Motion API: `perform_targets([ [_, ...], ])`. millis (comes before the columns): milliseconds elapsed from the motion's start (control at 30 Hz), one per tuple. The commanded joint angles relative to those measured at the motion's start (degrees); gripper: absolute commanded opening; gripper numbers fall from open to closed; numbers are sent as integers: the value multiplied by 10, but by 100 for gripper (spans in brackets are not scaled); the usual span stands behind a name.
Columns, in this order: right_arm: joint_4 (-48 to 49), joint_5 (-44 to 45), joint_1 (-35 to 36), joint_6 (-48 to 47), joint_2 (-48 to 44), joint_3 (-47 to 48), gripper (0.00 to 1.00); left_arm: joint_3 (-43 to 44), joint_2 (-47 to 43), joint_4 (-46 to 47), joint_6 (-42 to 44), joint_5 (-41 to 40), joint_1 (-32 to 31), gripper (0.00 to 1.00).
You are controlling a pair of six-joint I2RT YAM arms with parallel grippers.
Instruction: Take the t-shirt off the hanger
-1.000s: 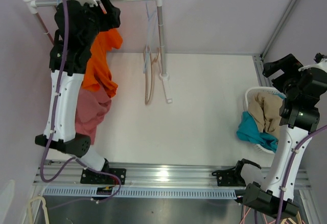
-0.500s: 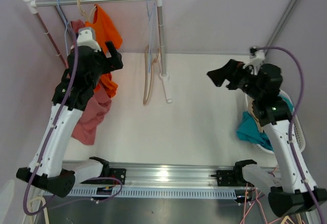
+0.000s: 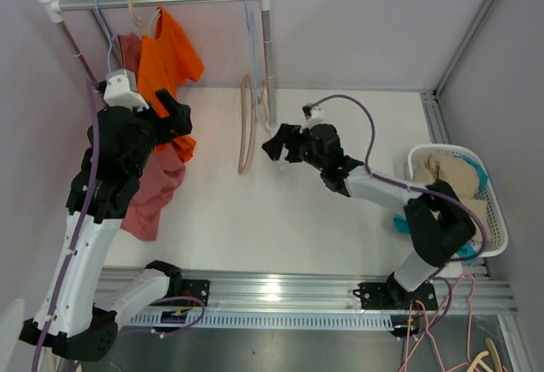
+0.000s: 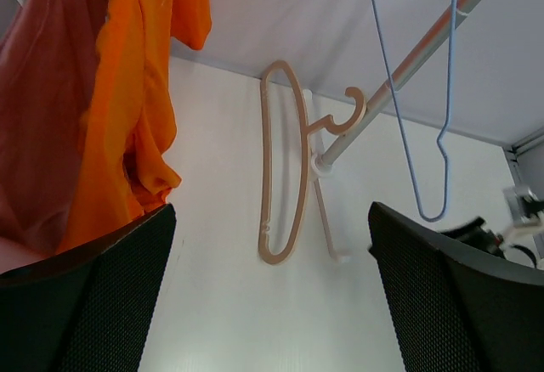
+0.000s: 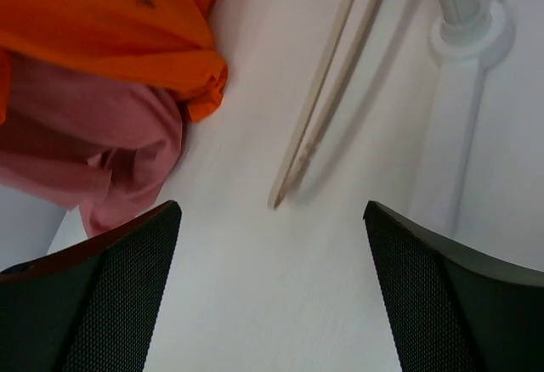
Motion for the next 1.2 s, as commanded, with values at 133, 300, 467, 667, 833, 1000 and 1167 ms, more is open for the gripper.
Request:
perform_targets([
  [133,148,133,45,-13,161,157,93,-25,-24,-3,-7,22,12,99],
  [300,142,180,47,-23,253,227,91,-41,-46,-5,-5,31,16,99],
  [467,121,215,44,-29,310,303,90,-53,-59,-2,-5,41,16,99],
  [667,112,242,41,-26,343,332,90,-55,-62,-1,-6,49,16,99],
  [833,92,225,34,-22,377,371,88,-58,-60,3,-8,54,16,99],
  [1000,85,211,28,-12,398,392,82,-65,-59,7,-7,44,16,99],
  [1167,75,208,22,-12,415,411,82,-71,-54,12,-6,44,16,99],
])
